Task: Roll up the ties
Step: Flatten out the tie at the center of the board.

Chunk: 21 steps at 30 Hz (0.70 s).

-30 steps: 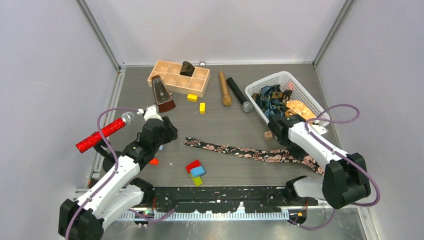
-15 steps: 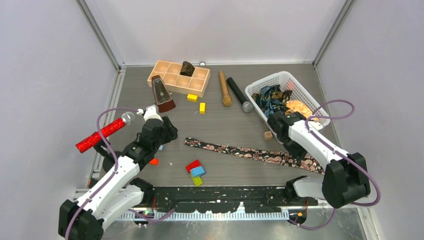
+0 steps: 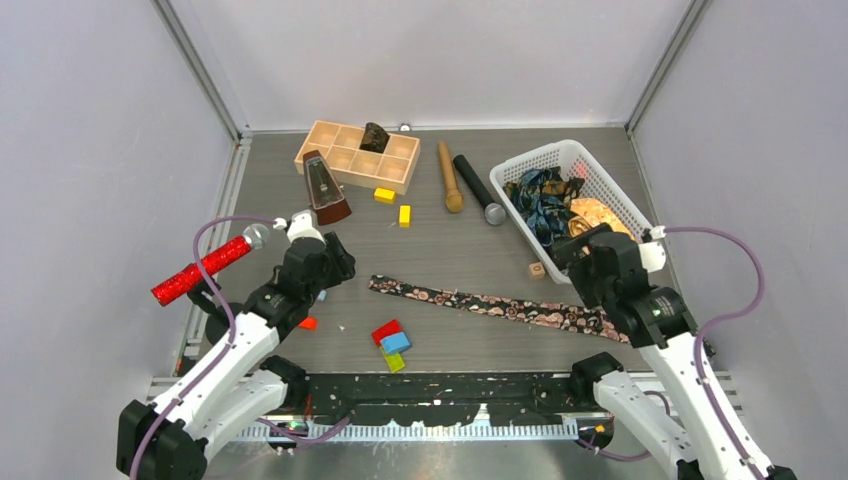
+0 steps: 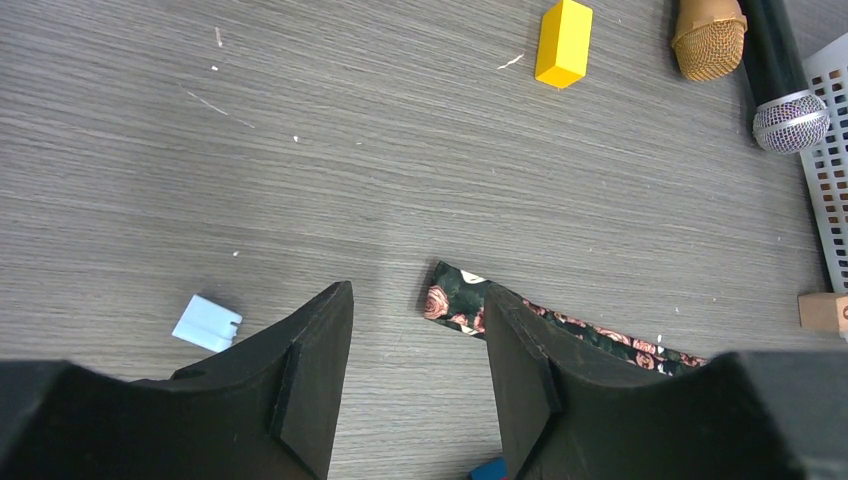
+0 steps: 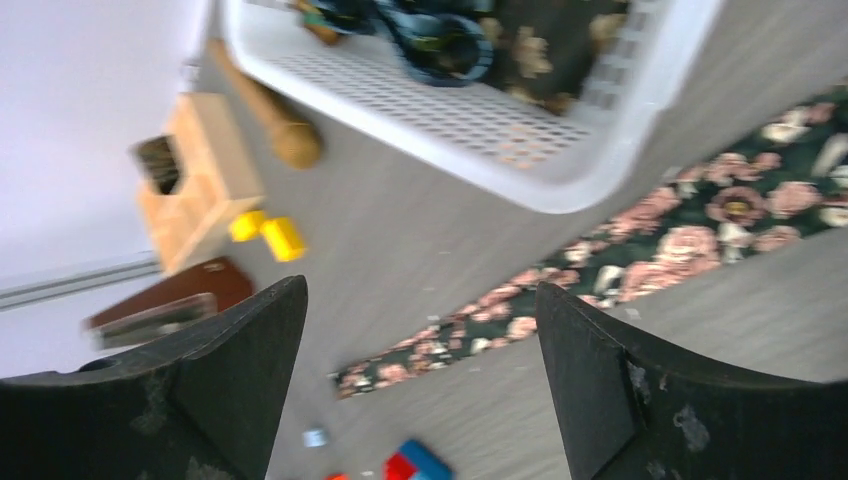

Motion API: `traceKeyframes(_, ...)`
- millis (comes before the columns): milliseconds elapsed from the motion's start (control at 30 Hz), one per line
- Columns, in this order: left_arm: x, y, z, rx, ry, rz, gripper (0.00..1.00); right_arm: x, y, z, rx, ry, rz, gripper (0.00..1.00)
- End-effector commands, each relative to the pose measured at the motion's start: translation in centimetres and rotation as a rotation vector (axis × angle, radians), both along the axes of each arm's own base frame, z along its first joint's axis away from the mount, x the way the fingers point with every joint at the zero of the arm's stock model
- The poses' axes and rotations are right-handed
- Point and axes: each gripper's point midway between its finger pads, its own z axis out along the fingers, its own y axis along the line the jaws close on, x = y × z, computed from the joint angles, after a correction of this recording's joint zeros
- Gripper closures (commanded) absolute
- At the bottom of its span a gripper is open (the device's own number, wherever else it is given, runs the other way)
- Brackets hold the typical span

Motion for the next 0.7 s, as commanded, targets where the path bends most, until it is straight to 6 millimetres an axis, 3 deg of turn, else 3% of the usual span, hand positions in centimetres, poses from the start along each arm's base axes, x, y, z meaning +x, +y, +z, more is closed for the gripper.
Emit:
traceKeyframes(0,0.8,0.1,2.7,-0.020,-0.074,0.016,0.47,2.3,1.7,7.7,0.243,-0.197,-0.085,0.08)
traceKeyframes(33,0.7,0.2,2.8,-0.018,-0.076,0.019,0.47,2.2,1.6,9.7,0.278,-0.225,-0.111,0.08)
traceKeyframes(67,0.5,0.4,2.8,-0.016,-0.074,0.022,0.47,2.0,1.4,9.6,0.318,-0.195,-0.165,0.07)
traceKeyframes(100,0.4,0.4,2.8,-0.018,-0.074,0.020,0.46,1.9,1.4,11.1,0.350,-0.216,-0.177,0.07)
traceKeyframes(267,0.1,0.5,3.2,-0.005,-0.056,0.016,0.46,1.3,2.6,14.8,0.471,-0.242,-0.159,0.06)
traceKeyframes(433,0.5,0.3,3.9,-0.010,-0.060,0.017,0.46,0.2,1.4,19.4,0.494,-0.397,-0.153,0.06)
traceKeyframes(567,0.7,0.2,4.0,-0.016,-0.059,0.020,0.46,-0.3,0.3,20.0,0.458,-0.445,-0.171,0.07)
traceKeyframes(667,0.8,0.1,3.8,-0.022,-0.058,0.024,0.47,0.3,1.2,18.5,0.471,-0.415,-0.147,0.07)
